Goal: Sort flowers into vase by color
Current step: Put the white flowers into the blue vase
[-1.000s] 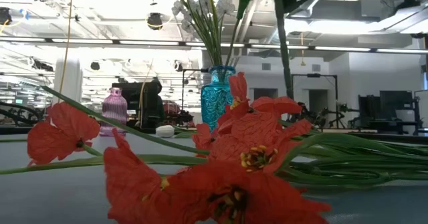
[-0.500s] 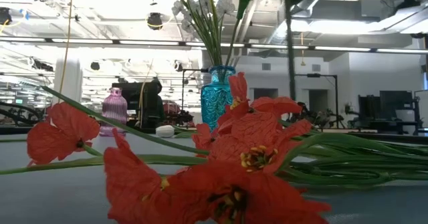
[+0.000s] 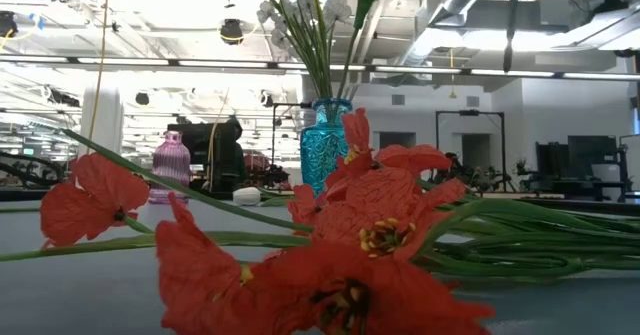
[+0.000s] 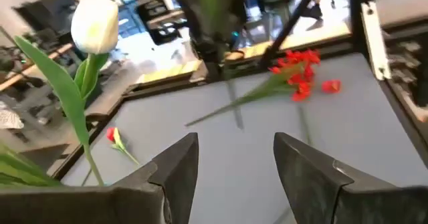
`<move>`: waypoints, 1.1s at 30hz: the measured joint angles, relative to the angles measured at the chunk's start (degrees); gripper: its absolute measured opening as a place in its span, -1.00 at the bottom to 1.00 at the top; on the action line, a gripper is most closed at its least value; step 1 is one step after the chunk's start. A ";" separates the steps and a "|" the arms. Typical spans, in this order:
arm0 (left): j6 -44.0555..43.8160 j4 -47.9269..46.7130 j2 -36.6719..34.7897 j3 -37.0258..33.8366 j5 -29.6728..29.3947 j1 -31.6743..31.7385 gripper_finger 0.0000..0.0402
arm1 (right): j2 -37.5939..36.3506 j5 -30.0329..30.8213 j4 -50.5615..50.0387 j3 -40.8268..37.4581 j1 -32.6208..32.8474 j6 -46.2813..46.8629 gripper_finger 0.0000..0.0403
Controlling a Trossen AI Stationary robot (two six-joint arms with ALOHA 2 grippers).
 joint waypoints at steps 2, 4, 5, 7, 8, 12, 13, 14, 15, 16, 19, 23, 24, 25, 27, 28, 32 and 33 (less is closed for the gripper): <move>-2.54 -4.81 -1.61 0.01 -0.03 -0.63 -0.08 | -4.08 3.44 2.06 -3.58 -0.79 -0.15 -0.82; -5.91 -10.83 -3.19 0.07 -0.83 -1.37 -0.08 | -7.75 6.15 4.67 -6.71 -2.44 -0.20 -0.82; -7.88 -13.84 -3.83 0.07 -1.02 -1.66 -0.08 | -9.38 7.28 5.65 -8.22 -3.65 -0.24 -0.82; -12.51 -19.02 -4.66 0.07 -1.47 -2.28 -0.08 | -12.10 8.74 7.74 -11.10 -6.54 -0.21 -0.82; -15.03 -21.46 -4.78 0.07 -2.47 -2.62 -0.08 | -13.25 9.27 8.76 -12.36 -8.40 -0.19 -0.82; -23.37 -25.37 -4.84 -1.75 -5.92 -3.35 -0.08 | -15.78 8.97 15.06 -15.77 -17.42 1.71 -0.82; -24.62 -24.40 -4.84 -2.82 -6.17 -3.35 -0.08 | -15.77 7.65 16.12 -15.87 -19.78 2.79 -0.82; -25.71 -22.97 -4.84 -4.12 -6.32 -3.32 -0.08 | -15.49 5.20 17.61 -15.87 -22.13 3.64 -0.82; -26.25 -21.15 -4.84 -5.55 -6.47 -3.32 -0.08 | -14.95 2.14 19.67 -15.87 -24.28 4.34 -0.82; -26.59 -18.44 -4.84 -7.01 -6.38 -3.30 -0.08 | -14.15 -1.22 22.23 -15.87 -26.28 5.00 -0.82; -26.13 -9.90 -4.84 -11.97 -4.45 -2.63 -0.08 | -10.95 -7.74 28.35 -15.76 -30.76 7.90 -0.82; -24.05 -1.89 -4.79 -16.90 -3.94 -1.41 -0.08 | -5.54 -8.82 32.06 -15.76 -33.88 11.60 -0.82; -23.94 -1.05 -4.79 -17.55 -3.90 -1.12 -0.08 | -3.85 -8.93 33.31 -15.72 -34.23 12.63 -0.82; -23.98 -1.06 -4.79 -17.92 -3.75 -0.86 -0.08 | -1.99 -9.00 34.54 -15.45 -34.32 13.20 -0.82; -24.10 -1.02 -4.79 -18.34 -3.00 -0.32 -0.08 | 1.54 -10.05 37.54 -14.34 -34.01 13.30 -0.82; -24.01 -1.16 -4.79 -18.38 -2.77 -0.16 -0.08 | 3.22 -10.42 39.14 -13.59 -33.76 13.18 -0.82; -22.20 -1.22 -4.79 -18.37 -1.97 0.13 -0.08 | 7.73 -10.87 41.12 -9.78 -32.92 12.88 -0.82; -21.51 -1.34 -4.79 -18.36 -2.01 0.13 -0.08 | 8.83 -10.85 40.82 -8.83 -32.99 12.87 -0.82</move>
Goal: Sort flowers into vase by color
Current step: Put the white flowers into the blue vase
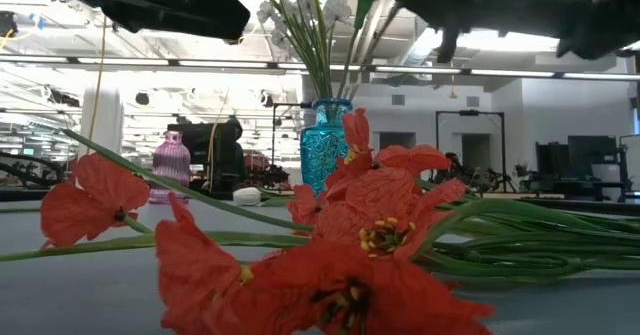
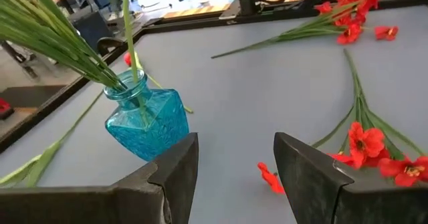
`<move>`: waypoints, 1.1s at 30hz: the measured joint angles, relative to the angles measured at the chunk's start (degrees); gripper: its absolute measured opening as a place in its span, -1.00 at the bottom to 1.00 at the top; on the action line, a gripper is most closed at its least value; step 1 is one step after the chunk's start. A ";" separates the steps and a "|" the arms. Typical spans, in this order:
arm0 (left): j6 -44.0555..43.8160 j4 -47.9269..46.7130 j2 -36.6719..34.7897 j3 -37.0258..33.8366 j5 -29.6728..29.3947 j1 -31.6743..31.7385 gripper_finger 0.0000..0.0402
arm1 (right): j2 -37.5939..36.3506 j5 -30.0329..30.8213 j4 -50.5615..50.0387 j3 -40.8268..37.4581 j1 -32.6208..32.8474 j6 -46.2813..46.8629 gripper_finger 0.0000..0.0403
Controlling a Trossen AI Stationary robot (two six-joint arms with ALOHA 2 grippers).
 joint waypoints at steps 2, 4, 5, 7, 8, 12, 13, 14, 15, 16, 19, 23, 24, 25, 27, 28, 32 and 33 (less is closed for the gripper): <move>0.81 0.00 0.00 -0.02 0.15 -0.02 -0.08 | 1.87 0.02 -0.82 1.56 -0.04 0.02 -0.82; 0.95 -0.02 0.00 0.00 0.24 -0.06 -0.08 | 3.71 0.02 -0.92 3.03 -0.04 0.01 -0.82; 0.94 -0.02 0.00 0.00 0.25 -0.06 -0.08 | 4.57 0.02 -0.77 3.58 -0.04 0.00 -0.82; 0.88 -0.03 0.00 -0.01 0.33 -0.06 -0.08 | 6.17 0.02 -0.78 4.48 -0.04 -0.49 -0.82; 0.88 -0.04 0.00 -0.02 0.83 -0.04 -0.08 | 6.82 0.02 -0.89 4.80 -0.01 -1.07 -0.82; 0.83 -0.06 0.02 0.00 2.84 -0.06 -0.08 | 7.60 0.04 -1.30 5.15 0.07 -1.07 -0.82; 0.73 -0.08 0.02 -0.01 2.88 -0.06 -0.08 | 7.50 0.04 -1.56 5.15 0.07 -1.07 -0.82; 0.56 -0.15 0.02 -0.01 2.88 -0.08 -0.08 | 7.40 0.06 -1.97 5.15 0.07 -1.06 -0.82; 0.49 -0.28 0.02 -0.01 2.89 -0.09 -0.08 | 7.36 0.07 -2.25 5.15 0.07 -1.05 -0.82; 0.47 -0.31 0.02 0.00 2.91 -0.09 -0.08 | 7.35 0.07 -2.29 5.15 0.07 -1.04 -0.82; 0.41 -0.31 0.02 0.00 2.91 -0.09 -0.08 | 7.26 0.04 -2.26 5.15 0.12 -1.01 -0.82; 0.37 -0.31 0.02 0.00 2.91 -0.09 -0.08 | 7.26 -0.76 -2.30 5.15 0.14 -0.01 -0.82; 0.37 -0.31 0.02 0.00 2.91 -0.09 -0.08 | 7.26 -1.02 -2.37 5.15 0.14 0.35 -0.82; 0.36 -0.31 0.02 0.00 2.93 -0.09 -0.08 | 7.26 -1.15 -2.67 5.15 0.14 0.47 -0.82; 0.36 -0.31 0.04 0.00 2.90 -0.09 -0.08 | 7.26 -1.19 -3.75 5.15 0.14 0.48 -0.82; 0.36 -0.30 0.04 0.00 2.88 -0.09 -0.08 | 7.26 -1.23 -4.32 5.15 0.14 0.48 -0.82; 0.36 -0.28 0.04 0.00 2.91 -0.09 -0.08 | 8.34 -1.25 -4.43 5.15 0.14 0.48 -0.82; 0.36 -0.28 0.04 0.00 2.91 -0.09 -0.08 | 8.72 -1.25 -4.43 5.15 0.14 0.48 -0.82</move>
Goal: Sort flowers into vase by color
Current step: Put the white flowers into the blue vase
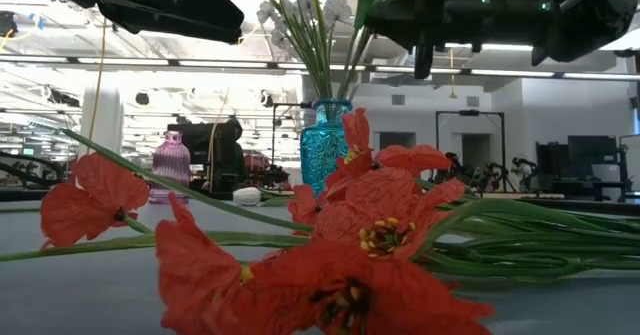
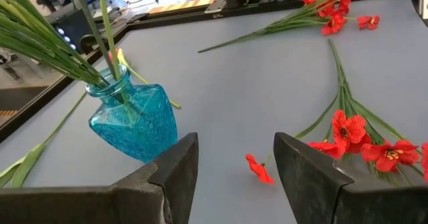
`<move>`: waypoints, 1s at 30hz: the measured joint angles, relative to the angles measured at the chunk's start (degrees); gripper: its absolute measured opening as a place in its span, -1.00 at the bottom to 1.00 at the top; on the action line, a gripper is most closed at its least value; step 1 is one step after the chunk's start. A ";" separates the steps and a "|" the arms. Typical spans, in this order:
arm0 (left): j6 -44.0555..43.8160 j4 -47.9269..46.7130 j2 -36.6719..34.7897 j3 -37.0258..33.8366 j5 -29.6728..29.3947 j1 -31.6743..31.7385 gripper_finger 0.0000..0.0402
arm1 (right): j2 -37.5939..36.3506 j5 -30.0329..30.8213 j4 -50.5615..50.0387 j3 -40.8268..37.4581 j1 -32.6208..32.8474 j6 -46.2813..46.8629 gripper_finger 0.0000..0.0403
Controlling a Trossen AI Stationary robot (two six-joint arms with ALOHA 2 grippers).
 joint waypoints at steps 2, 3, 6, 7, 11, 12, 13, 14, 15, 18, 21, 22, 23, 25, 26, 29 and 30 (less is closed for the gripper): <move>0.00 0.00 0.00 0.00 0.01 0.00 -0.08 | 1.09 0.00 1.06 0.00 0.00 0.01 -0.82; 0.00 0.00 0.00 0.00 0.02 0.00 -0.08 | 1.59 0.00 1.74 0.00 0.00 0.00 -0.82; 0.00 0.00 0.00 0.00 0.04 0.00 -0.08 | 2.97 0.02 3.47 0.04 0.00 0.04 -0.82; 0.00 0.00 0.00 0.00 0.08 0.00 -0.08 | 3.48 0.00 3.93 0.04 0.00 0.04 -0.82; 0.00 -0.16 0.00 0.00 0.15 0.00 -0.08 | 5.67 0.02 5.87 0.04 0.00 0.27 -0.82; 0.00 -0.18 0.00 0.00 0.16 0.00 -0.08 | 6.12 0.02 5.94 0.07 0.00 0.61 -0.82; 0.00 -0.22 0.00 0.00 0.17 0.00 -0.08 | 6.41 0.02 5.88 0.07 0.00 1.14 -0.82; 0.00 -0.20 0.00 0.00 0.17 0.00 -0.08 | 6.85 0.02 5.85 0.07 0.00 1.44 -0.82; 0.00 -0.24 0.00 0.00 0.17 0.00 -0.08 | 7.16 0.02 5.91 0.07 0.00 1.51 -0.82; -0.01 -0.26 0.00 0.00 0.29 0.00 -0.08 | 7.23 0.02 5.62 0.07 0.00 1.51 -0.79; -0.07 -0.26 0.00 0.00 0.35 0.00 -0.08 | 7.09 0.03 5.61 0.07 0.00 1.56 -0.73; -0.09 -0.28 0.00 0.00 0.33 0.00 -0.08 | 7.09 0.02 5.58 0.13 0.00 1.63 -0.71; -0.09 -0.26 0.00 0.00 0.35 0.00 -0.08 | 7.09 0.02 5.54 0.30 0.00 1.64 -0.69; -0.10 -0.26 0.00 0.00 0.34 0.00 -0.08 | 7.09 0.02 5.28 0.67 0.00 1.66 -0.66; -0.11 -0.27 0.00 0.00 0.34 0.00 -0.08 | 7.09 0.02 4.96 0.90 0.00 1.64 -0.64; -0.13 -0.28 0.00 0.00 0.35 0.00 -0.08 | 7.09 0.00 2.81 2.02 0.00 1.64 -0.58; -0.15 -0.26 0.00 0.00 0.35 0.00 -0.08 | 7.09 -0.02 1.76 2.48 0.00 1.64 -0.55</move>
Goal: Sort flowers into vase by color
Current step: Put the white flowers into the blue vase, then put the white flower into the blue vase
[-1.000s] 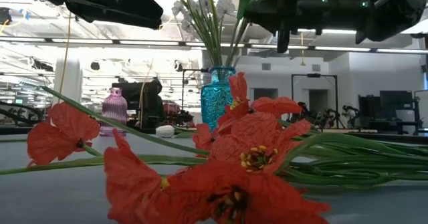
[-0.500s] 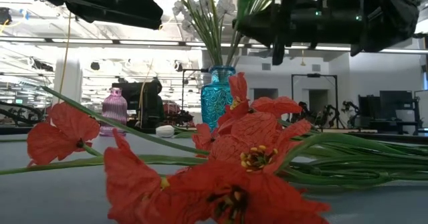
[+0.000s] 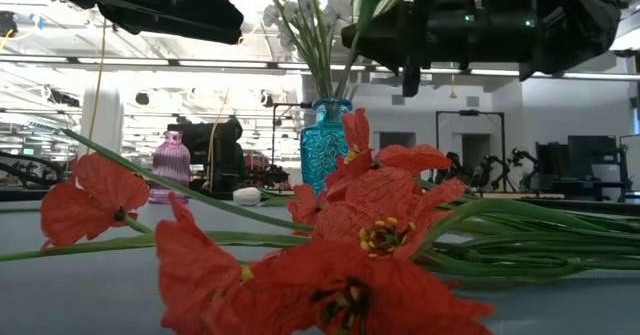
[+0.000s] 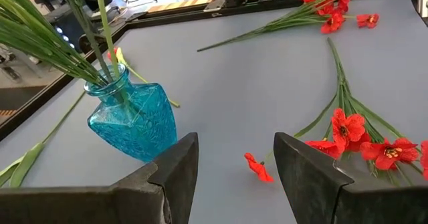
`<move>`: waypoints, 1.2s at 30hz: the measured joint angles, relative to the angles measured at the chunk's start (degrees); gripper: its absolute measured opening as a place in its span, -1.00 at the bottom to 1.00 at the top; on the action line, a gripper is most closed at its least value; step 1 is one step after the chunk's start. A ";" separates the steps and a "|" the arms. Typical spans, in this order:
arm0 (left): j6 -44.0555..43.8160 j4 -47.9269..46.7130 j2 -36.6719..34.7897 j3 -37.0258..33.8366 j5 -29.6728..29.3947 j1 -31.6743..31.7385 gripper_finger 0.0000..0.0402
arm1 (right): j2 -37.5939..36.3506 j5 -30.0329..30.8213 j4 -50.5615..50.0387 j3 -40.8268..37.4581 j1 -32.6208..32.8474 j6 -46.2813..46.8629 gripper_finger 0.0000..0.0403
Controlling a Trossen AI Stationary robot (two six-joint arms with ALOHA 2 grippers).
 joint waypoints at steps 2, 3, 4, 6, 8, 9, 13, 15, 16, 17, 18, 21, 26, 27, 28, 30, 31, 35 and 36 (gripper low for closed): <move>-0.08 0.00 0.00 0.00 0.08 0.00 -0.08 | -0.04 -0.02 -3.10 1.14 0.00 0.00 -0.49; -0.09 -0.01 0.00 0.00 0.45 0.00 -0.08 | -0.04 -0.06 -5.27 1.77 0.00 -0.02 -0.46; -0.10 0.00 0.00 0.00 1.09 0.00 -0.08 | -0.04 -0.07 -7.30 2.38 0.00 -0.02 -0.43; -0.11 -0.07 0.02 0.00 1.81 -0.01 -0.08 | -0.04 -0.12 -11.26 3.64 0.00 -0.02 -0.35; -0.11 -0.09 0.02 0.00 2.01 0.00 -0.08 | -0.04 -0.54 -14.50 4.96 0.00 -0.16 -0.27; -0.11 -0.09 0.02 0.00 2.01 0.00 -0.08 | -0.04 -0.93 -15.89 5.53 0.00 -0.20 -0.24; -0.10 -0.12 0.02 0.00 2.03 0.00 -0.08 | -0.37 -3.72 -20.80 7.49 0.00 -0.61 -0.10; -0.09 -0.15 0.02 0.00 2.03 -0.02 -0.08 | -1.47 -5.22 -25.96 8.61 0.00 -0.69 -0.06; -0.09 -0.15 0.02 0.00 2.04 0.00 -0.08 | -2.24 -5.63 -28.85 9.23 -0.07 -0.93 -0.04; -0.09 -0.15 0.02 0.00 2.05 0.00 -0.08 | -3.17 -6.03 -32.22 9.76 -0.09 -1.49 -0.02; -0.09 -0.20 0.02 0.00 2.05 0.00 -0.08 | -4.18 -6.12 -35.96 10.27 -0.09 -1.93 -0.01; -0.03 -0.17 0.02 0.00 2.80 -0.02 -0.08 | -7.18 -6.10 -43.06 11.47 0.00 -3.42 0.01; -0.07 -0.17 0.02 0.00 3.08 0.00 -0.08 | -12.62 -6.12 -52.83 12.88 -0.65 -3.74 0.01; -0.15 -0.17 0.02 0.00 3.10 0.00 -0.08 | -13.64 -6.15 -55.41 13.30 -1.00 -3.74 0.01; -0.35 -0.17 0.02 0.00 3.10 0.00 -0.08 | -14.61 -6.14 -57.90 13.84 -1.35 -3.74 0.01; -0.54 -0.17 0.02 0.00 3.13 0.00 -0.08 | -16.63 -6.11 -63.14 14.79 -1.93 -3.74 0.01; -0.65 -0.17 0.02 0.00 3.13 -0.02 -0.08 | -17.56 -6.11 -65.80 15.29 -2.16 -3.60 0.01; -0.92 -0.17 0.02 0.00 3.23 0.00 -0.08 | -20.91 -8.38 -78.17 17.92 -2.36 -3.58 0.01; -0.92 -0.17 0.02 0.00 3.26 -0.02 -0.08 | -21.68 -8.83 -81.00 18.61 -2.21 -3.55 0.01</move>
